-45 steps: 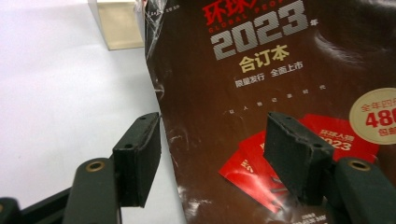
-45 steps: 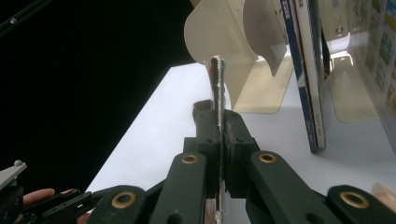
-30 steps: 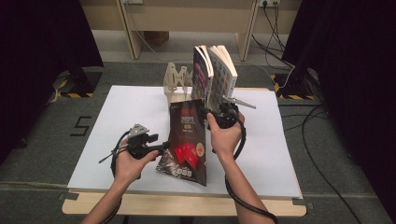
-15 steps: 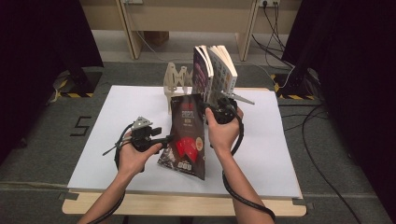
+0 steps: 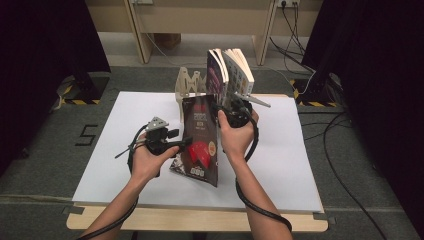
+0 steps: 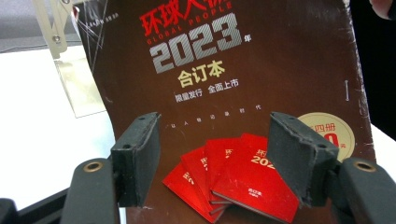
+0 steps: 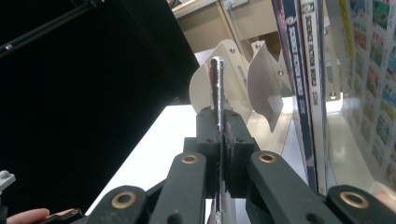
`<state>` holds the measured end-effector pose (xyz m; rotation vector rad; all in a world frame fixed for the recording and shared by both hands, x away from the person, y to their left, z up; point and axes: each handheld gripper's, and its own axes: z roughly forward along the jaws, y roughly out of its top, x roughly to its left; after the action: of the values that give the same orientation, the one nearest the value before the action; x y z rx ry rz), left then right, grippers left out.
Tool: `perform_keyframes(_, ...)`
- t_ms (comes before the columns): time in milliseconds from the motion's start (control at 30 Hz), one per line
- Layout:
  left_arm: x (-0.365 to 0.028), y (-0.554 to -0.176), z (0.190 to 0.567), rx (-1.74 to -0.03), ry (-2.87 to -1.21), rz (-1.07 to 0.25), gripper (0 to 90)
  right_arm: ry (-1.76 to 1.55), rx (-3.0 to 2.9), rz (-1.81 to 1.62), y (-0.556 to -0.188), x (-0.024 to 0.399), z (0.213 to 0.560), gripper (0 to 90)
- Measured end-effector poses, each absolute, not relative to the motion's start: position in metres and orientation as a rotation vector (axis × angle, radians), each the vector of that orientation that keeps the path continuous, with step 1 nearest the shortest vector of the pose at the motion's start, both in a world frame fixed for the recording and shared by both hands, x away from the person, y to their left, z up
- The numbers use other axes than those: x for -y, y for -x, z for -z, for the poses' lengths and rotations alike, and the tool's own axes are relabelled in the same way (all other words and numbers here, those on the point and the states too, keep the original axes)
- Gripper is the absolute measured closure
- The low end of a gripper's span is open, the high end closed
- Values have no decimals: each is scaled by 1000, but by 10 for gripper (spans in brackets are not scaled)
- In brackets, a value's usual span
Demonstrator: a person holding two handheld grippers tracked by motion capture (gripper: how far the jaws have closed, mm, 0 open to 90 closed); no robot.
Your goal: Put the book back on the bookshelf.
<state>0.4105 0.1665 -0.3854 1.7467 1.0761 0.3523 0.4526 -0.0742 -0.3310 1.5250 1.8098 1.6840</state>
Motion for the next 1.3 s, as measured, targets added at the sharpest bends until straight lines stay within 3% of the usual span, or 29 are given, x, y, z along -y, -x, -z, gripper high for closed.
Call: perform_keyframes(1300, -116, -426, 354, -978, -1752, -300, 296, -1488, -1752, -1680, -463, 58, 323, 874)
